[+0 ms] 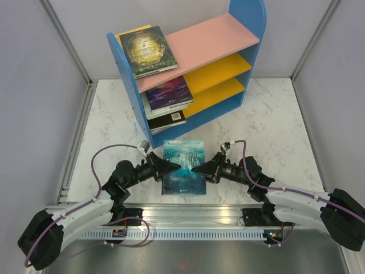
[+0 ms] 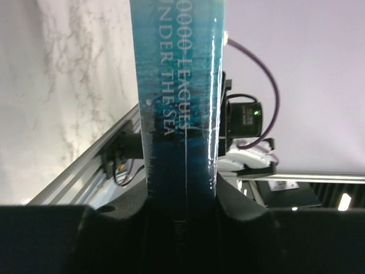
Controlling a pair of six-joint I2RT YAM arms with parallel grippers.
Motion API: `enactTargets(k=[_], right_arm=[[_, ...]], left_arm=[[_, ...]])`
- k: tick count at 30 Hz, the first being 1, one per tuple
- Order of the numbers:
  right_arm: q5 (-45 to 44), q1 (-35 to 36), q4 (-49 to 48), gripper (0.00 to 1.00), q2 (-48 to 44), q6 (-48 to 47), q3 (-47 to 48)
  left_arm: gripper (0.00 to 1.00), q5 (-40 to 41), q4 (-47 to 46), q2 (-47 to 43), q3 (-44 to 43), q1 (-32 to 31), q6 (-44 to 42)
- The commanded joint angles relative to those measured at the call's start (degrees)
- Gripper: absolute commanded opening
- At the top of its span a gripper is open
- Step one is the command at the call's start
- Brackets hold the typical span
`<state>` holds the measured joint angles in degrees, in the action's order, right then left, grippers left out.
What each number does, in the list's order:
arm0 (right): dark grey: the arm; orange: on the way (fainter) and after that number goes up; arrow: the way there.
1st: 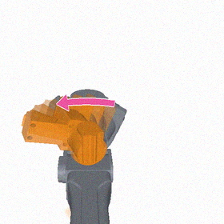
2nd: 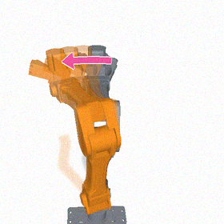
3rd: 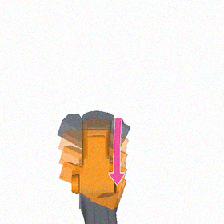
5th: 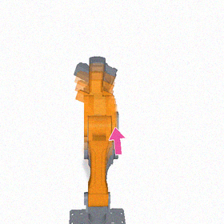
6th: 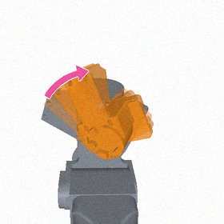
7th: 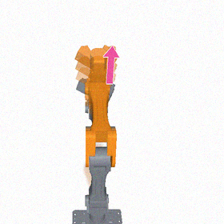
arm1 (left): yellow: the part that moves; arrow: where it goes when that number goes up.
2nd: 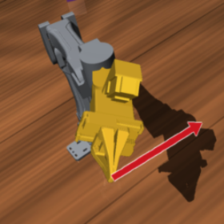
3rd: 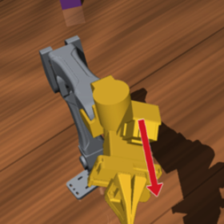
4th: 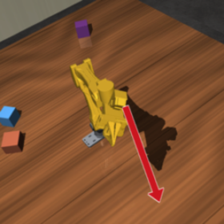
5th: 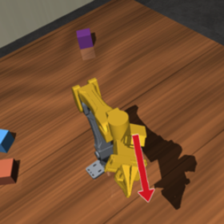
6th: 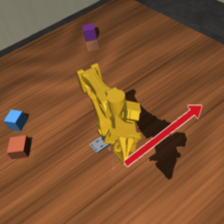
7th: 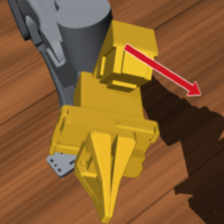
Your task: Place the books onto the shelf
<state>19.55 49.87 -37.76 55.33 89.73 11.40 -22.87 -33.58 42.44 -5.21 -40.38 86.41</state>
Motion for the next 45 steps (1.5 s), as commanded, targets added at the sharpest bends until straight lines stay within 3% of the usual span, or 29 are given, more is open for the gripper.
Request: enactTargets(k=[1, 3, 4, 5, 6, 7, 9, 10, 12, 23, 30, 33, 42, 45], right_arm=[[3.48, 1.55, -17.63, 0.00, 0.83, 3.26, 5.39], [3.48, 1.46, -14.21, 0.04, 0.75, 2.64, 6.00], [3.56, 1.46, -10.53, 0.13, 0.40, 1.77, 6.61], [3.39, 1.55, -9.02, 0.26, -0.04, 1.33, 6.71], [3.30, 1.55, -7.61, 0.51, -0.66, 1.23, 6.71], [3.04, 1.64, -6.38, 0.59, -2.05, 1.23, 6.19], [1.46, 2.07, -4.09, 0.72, -3.82, 1.93, 5.22], [0.76, 2.34, -3.56, 0.74, -5.48, 2.55, 3.99], [-1.26, 3.74, -2.68, 0.76, -7.33, 3.51, 3.20], [-7.95, 12.53, 3.91, 0.64, -9.27, 2.99, 6.88], [-18.48, 12.62, 27.09, 0.52, -24.89, 0.35, 10.14], [-23.23, 12.62, 30.28, 0.49, -28.95, 1.67, 8.82], [-24.65, 10.69, 30.99, 0.45, -23.43, -0.08, 12.76], [-24.30, 9.11, 31.34, 0.38, -23.25, -0.44, 13.82]], left_arm=[[0.08, -4.46, -14.30, 3.96, -2.70, -0.84, 0.77], [0.02, -3.50, -17.64, 4.50, -2.35, -0.84, 2.09], [0.02, -2.97, -17.31, 3.89, -2.43, -0.84, 2.27], [0.02, -1.40, -15.74, 3.01, -2.61, -0.84, 2.18], [0.02, -0.43, -13.72, 1.96, -2.87, -0.84, 1.75], [0.02, 0.45, -7.79, -1.27, -3.22, -0.84, 1.31], [0.02, 3.96, -1.60, -4.89, -4.71, -0.84, -0.09], [0.02, 5.37, 3.39, -8.04, -5.07, -0.84, -0.10], [0.02, 8.96, 4.75, -10.70, -4.81, -0.75, 0.94], [0.02, 13.38, 13.88, -8.08, -10.43, -0.84, -1.85], [0.02, 13.56, 18.46, -5.35, -15.44, -0.93, -5.02], [0.02, 13.38, 18.99, -4.12, -16.32, -1.63, -6.16], [0.02, 17.86, 20.31, 4.05, -22.21, -9.70, -8.98], [0.02, 18.83, 20.31, 5.29, -22.30, -11.21, -8.54]])
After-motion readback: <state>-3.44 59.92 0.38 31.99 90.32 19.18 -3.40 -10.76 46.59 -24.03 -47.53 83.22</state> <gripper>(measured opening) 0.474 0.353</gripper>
